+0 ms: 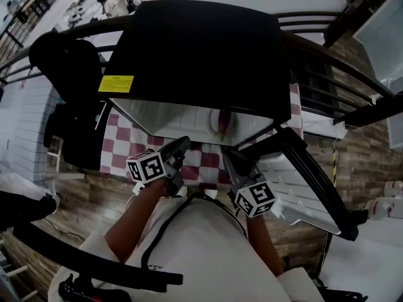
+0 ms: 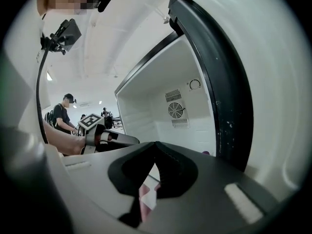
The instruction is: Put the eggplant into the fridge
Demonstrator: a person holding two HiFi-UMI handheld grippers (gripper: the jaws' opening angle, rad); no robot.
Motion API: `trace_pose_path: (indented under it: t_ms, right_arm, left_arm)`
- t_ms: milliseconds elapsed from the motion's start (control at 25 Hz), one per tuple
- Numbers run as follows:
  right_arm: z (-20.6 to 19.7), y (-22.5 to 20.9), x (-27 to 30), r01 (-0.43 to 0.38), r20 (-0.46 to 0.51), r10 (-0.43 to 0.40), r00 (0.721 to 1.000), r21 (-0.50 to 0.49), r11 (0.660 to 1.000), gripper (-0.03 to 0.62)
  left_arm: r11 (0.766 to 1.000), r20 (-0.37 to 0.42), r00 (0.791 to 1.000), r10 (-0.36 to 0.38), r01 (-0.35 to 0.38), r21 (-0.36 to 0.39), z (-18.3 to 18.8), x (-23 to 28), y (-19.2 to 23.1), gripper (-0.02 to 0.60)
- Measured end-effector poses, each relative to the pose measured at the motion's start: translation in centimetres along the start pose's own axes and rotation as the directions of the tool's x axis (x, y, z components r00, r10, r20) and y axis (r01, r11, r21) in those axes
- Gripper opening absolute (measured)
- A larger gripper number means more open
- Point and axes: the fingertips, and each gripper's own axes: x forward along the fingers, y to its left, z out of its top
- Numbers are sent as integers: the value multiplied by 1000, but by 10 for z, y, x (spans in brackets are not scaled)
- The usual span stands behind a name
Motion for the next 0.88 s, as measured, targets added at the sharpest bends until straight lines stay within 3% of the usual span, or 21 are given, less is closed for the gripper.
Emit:
trace_pose_path:
  t_ms: [280, 560, 680, 880]
  right_arm:
    - [9, 9, -10, -25, 12, 25, 1000, -21, 999, 6]
    - [9, 10, -13, -11, 13, 11, 1000, -16, 1000, 6]
    - [7, 8, -13, 0, 12, 0, 1000, -13, 1000, 6]
    - [7, 6, -9, 13, 12, -13, 1000, -15, 1000, 6]
  left_arm:
    - [991, 0, 1000, -3, 3, 134, 2, -21, -19, 6]
    - [956, -56, 998, -26, 42, 291, -9, -24, -36, 6]
    - [948, -80, 996, -32, 55, 314, -13, -19, -36, 6]
    - [953, -91, 995, -38, 63, 296, -12, -12, -29, 6]
